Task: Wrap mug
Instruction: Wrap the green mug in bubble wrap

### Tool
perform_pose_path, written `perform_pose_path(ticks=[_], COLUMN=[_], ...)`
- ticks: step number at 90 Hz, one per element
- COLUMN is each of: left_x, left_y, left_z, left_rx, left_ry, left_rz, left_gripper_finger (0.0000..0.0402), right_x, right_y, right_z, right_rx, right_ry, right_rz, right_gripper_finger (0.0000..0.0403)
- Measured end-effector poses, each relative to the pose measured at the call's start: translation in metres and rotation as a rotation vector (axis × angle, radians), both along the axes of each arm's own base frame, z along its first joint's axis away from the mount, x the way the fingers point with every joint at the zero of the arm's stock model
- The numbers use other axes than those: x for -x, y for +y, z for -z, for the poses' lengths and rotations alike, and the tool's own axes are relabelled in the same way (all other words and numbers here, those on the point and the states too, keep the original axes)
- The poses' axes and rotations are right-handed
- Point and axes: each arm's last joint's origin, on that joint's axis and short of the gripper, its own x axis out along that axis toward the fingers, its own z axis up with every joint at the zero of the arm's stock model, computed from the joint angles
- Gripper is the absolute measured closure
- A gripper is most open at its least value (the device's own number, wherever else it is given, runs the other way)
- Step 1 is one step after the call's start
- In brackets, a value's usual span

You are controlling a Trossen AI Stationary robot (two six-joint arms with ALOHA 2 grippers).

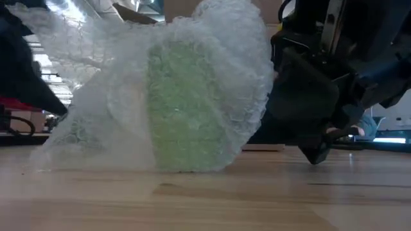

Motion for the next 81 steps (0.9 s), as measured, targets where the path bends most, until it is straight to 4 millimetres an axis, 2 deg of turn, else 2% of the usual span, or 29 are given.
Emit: perform_pose_path(ticks=[18,31,46,81], left_x=[0.023,0.027,0.026,0.008], left_y=[0.009,0.015,0.014,0.032], left_z=[0.004,0.002,-0.006,-0.005], left_rx=[0.099,0.129,0.112,0.016], left_ry=[-0.103,-0.166,-0.193,-0.08], left_rz=[0.093,0.17,0.304,0.341], left_gripper_finger=[0.0292,0.0299,0.03,0.03], right_x=[0.0,-0.001,-0.001,-0.001], right_y=[0.0,0.001,0.002,0.002], right_z=[0.0,-0.002,-0.003,-0.004], right_rx=[-0.006,-0.029,-0.054,-0.068], right_ry=[0.0,-0.016,-0.03,-0.028], right_rz=[-0.009,-0.015,-0.016,-0.031], right_gripper_finger=[0.0366,0.0366,0.0366,0.0366])
